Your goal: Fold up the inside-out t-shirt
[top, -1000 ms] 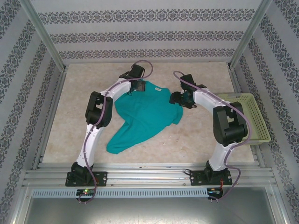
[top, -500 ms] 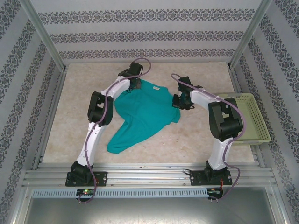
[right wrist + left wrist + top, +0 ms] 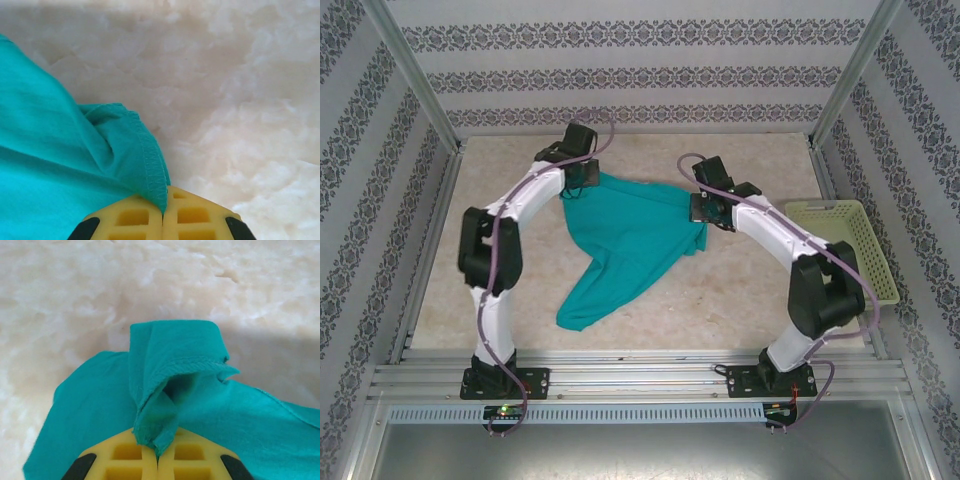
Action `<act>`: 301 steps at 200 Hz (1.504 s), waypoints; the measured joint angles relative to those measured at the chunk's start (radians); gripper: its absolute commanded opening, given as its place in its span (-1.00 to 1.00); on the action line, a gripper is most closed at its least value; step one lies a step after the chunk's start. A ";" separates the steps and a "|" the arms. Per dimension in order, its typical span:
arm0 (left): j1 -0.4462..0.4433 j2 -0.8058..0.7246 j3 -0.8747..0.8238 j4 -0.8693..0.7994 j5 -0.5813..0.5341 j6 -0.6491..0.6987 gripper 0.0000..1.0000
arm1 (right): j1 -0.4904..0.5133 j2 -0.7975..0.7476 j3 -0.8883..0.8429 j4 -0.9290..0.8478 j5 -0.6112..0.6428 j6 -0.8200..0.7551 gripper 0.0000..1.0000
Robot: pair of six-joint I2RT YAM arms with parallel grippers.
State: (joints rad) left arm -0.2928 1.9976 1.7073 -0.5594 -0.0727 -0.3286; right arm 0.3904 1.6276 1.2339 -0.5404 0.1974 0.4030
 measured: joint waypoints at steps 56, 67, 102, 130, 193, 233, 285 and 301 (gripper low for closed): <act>0.000 -0.445 -0.617 0.087 0.066 -0.162 -0.78 | 0.214 -0.170 -0.299 0.008 0.029 0.057 -0.82; 0.000 -0.499 -0.731 0.092 0.076 -0.192 -0.53 | 0.264 -0.182 -0.351 0.011 0.010 0.084 -0.42; 0.000 -0.658 -1.003 0.096 0.109 -0.268 -0.06 | 0.305 -0.241 -0.453 -0.002 -0.077 0.122 0.22; 0.003 -0.758 -1.028 0.098 0.106 -0.278 0.13 | 0.253 -0.367 -0.456 -0.007 -0.117 0.115 0.28; 0.049 -0.698 -0.957 0.151 0.085 -0.252 0.14 | 0.168 -0.288 -0.330 0.042 -0.190 0.064 0.27; 0.052 -0.614 -0.950 0.166 0.087 -0.236 -0.03 | 0.168 -0.177 -0.326 0.075 -0.212 0.055 0.21; 0.052 -0.552 -0.914 0.185 0.077 -0.206 -0.57 | 0.168 -0.090 -0.296 0.103 -0.217 0.043 -0.17; 0.052 -0.541 -0.902 0.189 0.078 -0.204 -0.68 | 0.169 -0.062 -0.277 0.106 -0.206 0.034 -0.44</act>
State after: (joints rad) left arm -0.2409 1.4570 0.8055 -0.3706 0.0055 -0.5327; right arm 0.5591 1.5658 0.9573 -0.4347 -0.0086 0.4370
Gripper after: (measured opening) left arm 0.193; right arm 0.364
